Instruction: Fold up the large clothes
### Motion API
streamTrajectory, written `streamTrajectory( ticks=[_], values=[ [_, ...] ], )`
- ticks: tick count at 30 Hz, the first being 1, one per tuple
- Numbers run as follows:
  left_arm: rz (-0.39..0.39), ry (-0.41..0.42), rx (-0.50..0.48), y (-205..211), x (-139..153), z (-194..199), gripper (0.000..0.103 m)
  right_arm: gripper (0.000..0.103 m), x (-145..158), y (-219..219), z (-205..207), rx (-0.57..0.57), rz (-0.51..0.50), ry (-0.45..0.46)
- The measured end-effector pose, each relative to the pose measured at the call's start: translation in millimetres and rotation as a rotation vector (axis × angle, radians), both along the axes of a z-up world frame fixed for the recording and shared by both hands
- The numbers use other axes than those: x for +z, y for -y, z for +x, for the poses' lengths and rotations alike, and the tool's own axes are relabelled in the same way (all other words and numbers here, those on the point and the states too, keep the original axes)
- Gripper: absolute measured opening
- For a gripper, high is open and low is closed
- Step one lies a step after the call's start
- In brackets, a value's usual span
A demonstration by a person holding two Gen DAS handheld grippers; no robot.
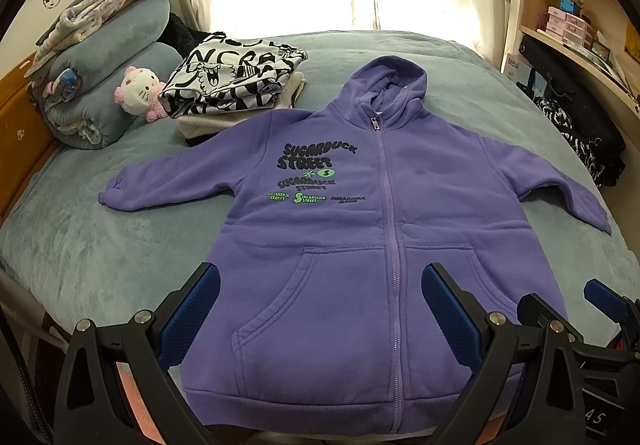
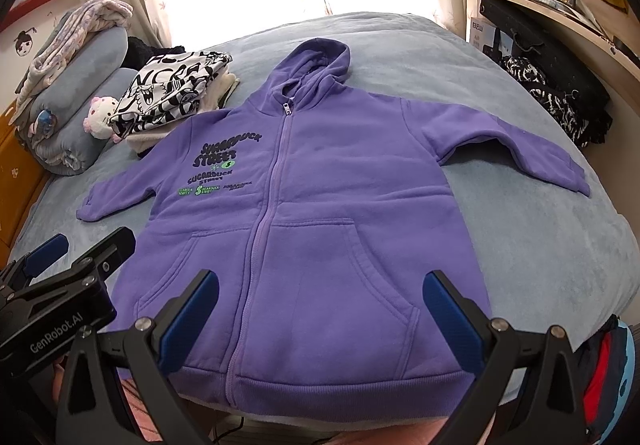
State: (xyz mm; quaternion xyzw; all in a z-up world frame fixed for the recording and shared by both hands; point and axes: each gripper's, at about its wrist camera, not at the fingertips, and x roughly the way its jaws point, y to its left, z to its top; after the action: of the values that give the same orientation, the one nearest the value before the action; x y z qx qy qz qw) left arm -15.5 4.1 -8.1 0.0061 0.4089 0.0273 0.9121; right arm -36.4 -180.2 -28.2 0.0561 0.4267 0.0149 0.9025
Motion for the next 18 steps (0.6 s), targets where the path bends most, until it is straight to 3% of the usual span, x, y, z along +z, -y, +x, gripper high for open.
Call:
streamTrajectory(
  ticks=[18],
  values=[
    [0.05, 0.089, -0.096, 57, 37, 38, 0.1, 0.102, 31, 54, 27, -0.04, -0.008, 0.103]
  ],
)
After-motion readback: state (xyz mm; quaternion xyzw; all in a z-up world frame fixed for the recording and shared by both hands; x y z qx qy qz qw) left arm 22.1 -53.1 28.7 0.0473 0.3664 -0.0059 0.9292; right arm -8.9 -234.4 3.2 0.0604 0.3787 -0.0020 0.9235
